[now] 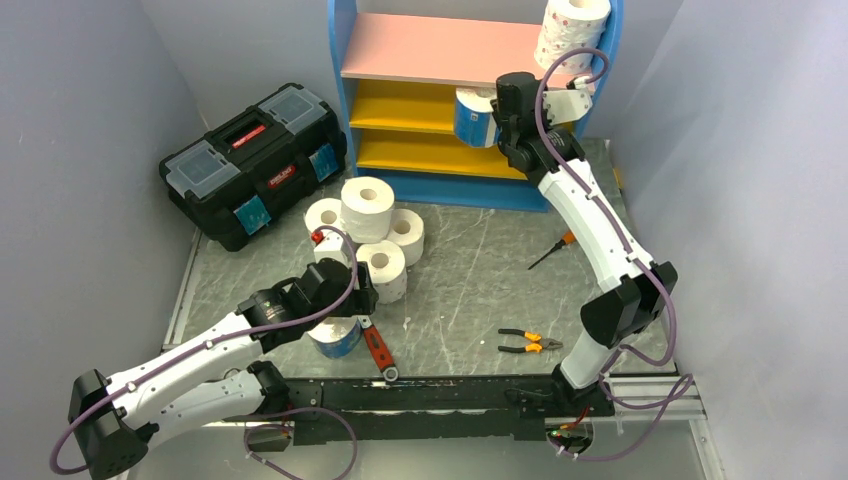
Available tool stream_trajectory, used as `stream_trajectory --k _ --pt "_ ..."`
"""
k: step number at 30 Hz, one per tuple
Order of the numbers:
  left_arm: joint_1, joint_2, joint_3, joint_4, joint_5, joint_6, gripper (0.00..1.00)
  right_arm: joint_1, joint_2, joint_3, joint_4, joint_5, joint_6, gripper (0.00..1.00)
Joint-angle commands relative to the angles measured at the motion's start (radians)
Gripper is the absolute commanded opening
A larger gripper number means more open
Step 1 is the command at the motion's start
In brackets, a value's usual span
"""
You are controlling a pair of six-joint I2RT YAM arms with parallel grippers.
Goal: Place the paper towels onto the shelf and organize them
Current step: Place the paper towel on the shelf.
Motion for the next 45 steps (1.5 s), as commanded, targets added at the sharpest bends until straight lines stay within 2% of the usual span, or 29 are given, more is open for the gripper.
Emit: stream_trajectory --k 1,13,22,30,34,39,44,45 --pt "0.002 -0.015 0.014 0.017 -0.008 0.005 0.77 -0.002 -0.034 -0.027 0.039 -0.014 -0.023 0.39" --pt "0.002 -0.020 0.017 0.015 0.001 0.002 0.77 -0.003 -0.092 -0.082 0.052 -0.016 -0.047 0.59" --pt "0.002 -0.018 0.016 0.022 0.013 0.000 0.77 -0.002 -0.139 -0.114 0.063 -0.015 -0.072 0.63" --pt "0.002 -0.029 0.025 0.013 0.010 0.010 0.77 -0.003 -0.230 -0.178 0.090 -0.045 -0.159 0.67" --pt "0.002 -0.044 0.024 0.016 0.007 0.017 0.77 -0.003 -0.356 -0.322 0.214 -0.095 -0.297 0.70" --pt "0.002 -0.044 0.033 0.015 0.005 0.023 0.77 -0.001 -0.510 -0.521 0.433 -0.242 -0.589 0.71" --pt "0.002 -0.038 0.031 0.022 0.014 0.023 0.77 -0.001 -0.586 -0.720 0.603 -0.408 -0.807 0.97" --pt "0.002 -0.037 0.029 0.022 0.015 0.023 0.77 -0.001 -0.584 -0.745 0.616 -0.430 -0.836 0.99"
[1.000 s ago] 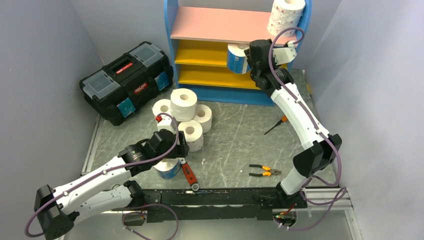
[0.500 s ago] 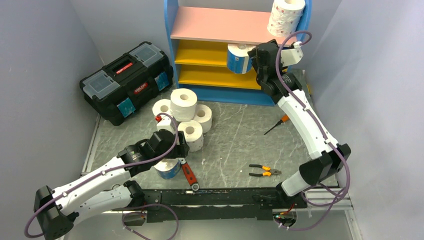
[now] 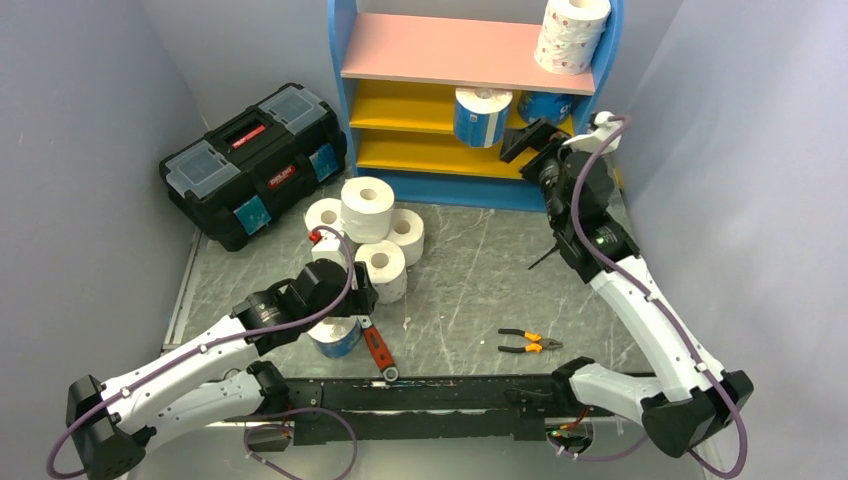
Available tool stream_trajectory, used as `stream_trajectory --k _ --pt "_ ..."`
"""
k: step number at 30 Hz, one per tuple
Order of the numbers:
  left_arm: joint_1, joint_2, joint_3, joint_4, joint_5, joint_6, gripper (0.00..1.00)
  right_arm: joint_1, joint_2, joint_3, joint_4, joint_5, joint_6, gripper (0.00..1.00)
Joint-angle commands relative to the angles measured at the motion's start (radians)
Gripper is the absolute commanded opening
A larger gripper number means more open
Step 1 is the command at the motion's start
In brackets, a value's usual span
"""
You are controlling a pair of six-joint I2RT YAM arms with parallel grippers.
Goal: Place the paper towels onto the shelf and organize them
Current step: Place the paper towel on the shelf.
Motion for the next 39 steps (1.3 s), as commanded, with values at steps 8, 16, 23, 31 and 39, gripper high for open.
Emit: stream_trajectory --k 8,16,23,31,39 --pt "0.002 -0.018 0.009 0.030 0.011 0.014 0.77 0.060 0.027 -0.308 0.481 -0.076 -0.429 1.00" --pt "0.002 -0.024 0.004 0.019 0.010 0.016 0.78 0.146 0.084 -0.350 0.616 0.040 -0.496 1.00" --pt "0.002 -0.003 0.005 0.024 0.014 0.014 0.78 0.198 0.181 -0.307 0.663 0.110 -0.580 1.00" --pt "0.002 0.011 0.005 0.017 0.000 0.008 0.78 0.237 0.292 -0.272 0.797 0.231 -0.720 1.00" --pt "0.002 0.042 0.030 -0.003 -0.008 0.023 0.77 0.261 0.409 -0.190 0.871 0.368 -0.773 1.00"
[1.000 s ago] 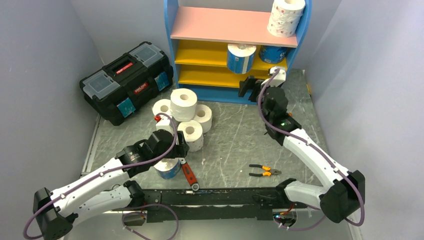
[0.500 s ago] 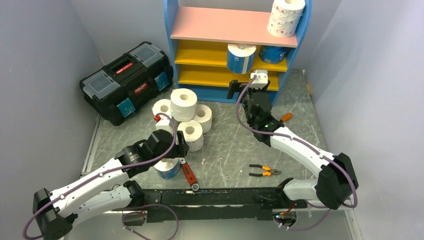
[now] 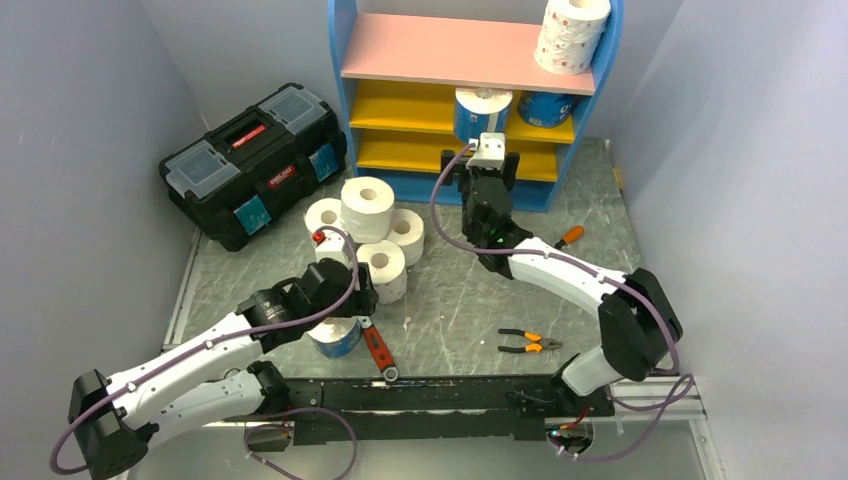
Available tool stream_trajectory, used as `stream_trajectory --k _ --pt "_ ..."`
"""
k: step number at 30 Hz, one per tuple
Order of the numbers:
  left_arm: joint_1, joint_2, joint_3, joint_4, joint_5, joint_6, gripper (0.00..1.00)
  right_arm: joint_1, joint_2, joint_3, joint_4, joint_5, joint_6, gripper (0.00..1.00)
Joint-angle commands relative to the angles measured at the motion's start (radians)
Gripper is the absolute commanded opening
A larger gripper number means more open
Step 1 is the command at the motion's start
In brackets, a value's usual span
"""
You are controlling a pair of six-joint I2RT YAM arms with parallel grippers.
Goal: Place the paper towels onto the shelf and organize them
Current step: Place the paper towel on the shelf.
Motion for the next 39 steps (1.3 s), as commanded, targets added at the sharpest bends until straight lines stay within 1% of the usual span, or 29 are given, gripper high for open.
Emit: stream_trajectory --k 1,11,26,36,39 --pt "0.002 0.019 0.034 -0.005 -0.010 0.019 0.77 0.013 0.049 0.082 0.117 0.092 -0.056 1.00" --pt "0.002 0.025 0.043 -0.015 -0.022 0.023 0.78 0.004 0.181 0.219 0.092 0.159 -0.075 1.00" --pt "0.001 0.038 0.052 -0.021 -0.035 0.037 0.78 -0.055 0.229 0.301 0.036 0.144 -0.048 0.98" --pt "0.002 0.048 0.052 -0.017 -0.037 0.042 0.78 -0.093 0.251 0.319 0.053 0.144 -0.039 0.85" --pt "0.002 0.053 0.056 -0.017 -0.040 0.044 0.78 -0.101 0.257 0.323 0.056 0.137 -0.037 0.84"
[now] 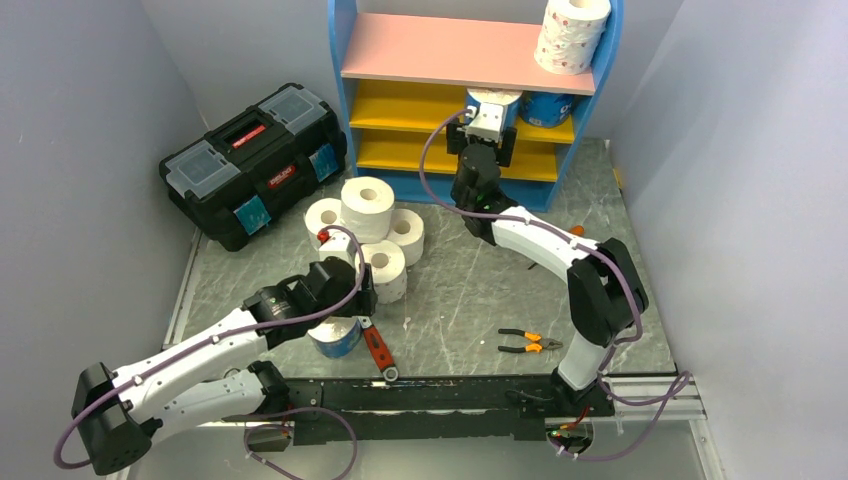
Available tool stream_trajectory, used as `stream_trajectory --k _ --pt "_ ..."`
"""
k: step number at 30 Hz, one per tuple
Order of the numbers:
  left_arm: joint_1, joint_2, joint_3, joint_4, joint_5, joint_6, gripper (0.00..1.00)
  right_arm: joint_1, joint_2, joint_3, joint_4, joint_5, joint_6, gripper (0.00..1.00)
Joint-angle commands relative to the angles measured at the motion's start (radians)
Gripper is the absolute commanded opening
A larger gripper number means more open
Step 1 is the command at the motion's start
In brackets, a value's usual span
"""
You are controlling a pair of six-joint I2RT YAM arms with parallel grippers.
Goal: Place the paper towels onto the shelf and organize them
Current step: Place the paper towel on the shelf.
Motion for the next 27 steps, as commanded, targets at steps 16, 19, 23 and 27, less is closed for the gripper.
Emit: stream_trajectory --k 16,19,23,27 --pt "0.002 0.029 0.053 0.003 -0.033 0.028 0.78 -0.035 0.057 0.106 0.043 -0.026 -0.002 0.84" --pt "0.001 0.029 0.053 0.003 -0.035 0.029 0.78 -0.037 0.065 0.123 0.041 -0.025 -0.008 0.84" --pt "0.001 0.026 0.051 0.002 -0.040 0.032 0.78 -0.043 0.079 0.138 0.042 -0.024 -0.014 0.83" --pt "0.001 0.025 0.047 0.003 -0.040 0.033 0.78 -0.053 0.088 0.136 0.046 -0.016 -0.011 0.84"
